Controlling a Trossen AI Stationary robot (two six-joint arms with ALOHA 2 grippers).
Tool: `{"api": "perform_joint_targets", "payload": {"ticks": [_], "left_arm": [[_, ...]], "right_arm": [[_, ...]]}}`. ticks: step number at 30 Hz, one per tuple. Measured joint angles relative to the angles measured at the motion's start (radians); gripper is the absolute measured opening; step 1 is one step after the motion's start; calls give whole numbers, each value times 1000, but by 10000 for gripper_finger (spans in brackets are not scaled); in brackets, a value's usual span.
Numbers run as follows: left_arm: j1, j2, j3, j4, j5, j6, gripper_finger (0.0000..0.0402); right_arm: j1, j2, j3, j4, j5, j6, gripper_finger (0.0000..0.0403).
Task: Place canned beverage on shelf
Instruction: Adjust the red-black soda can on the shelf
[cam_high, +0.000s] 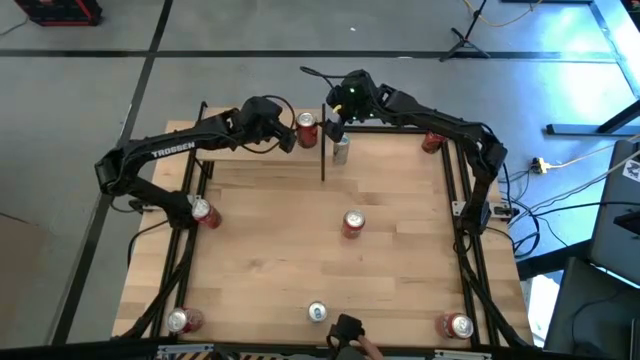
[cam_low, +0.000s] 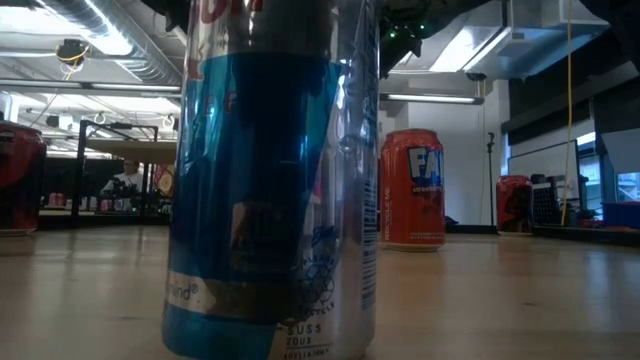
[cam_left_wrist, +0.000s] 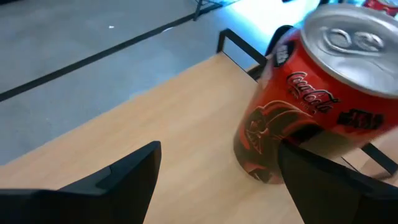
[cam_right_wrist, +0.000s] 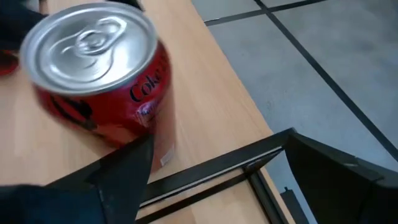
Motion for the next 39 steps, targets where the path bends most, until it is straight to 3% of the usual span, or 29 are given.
{"api": "perform_joint_targets", "payload": {"ticks": [9, 23, 39], "left_arm": [[34, 0, 0, 6, 7, 26, 322], [35, 0, 0, 68, 54, 56, 322], [44, 14, 0, 73, 56, 87, 322]], "right_arm": [[49, -3, 0, -15, -7, -4, 356], [28, -3, 50, -39, 130, -31, 356], [33, -3, 51, -98, 99, -50, 356]]}}
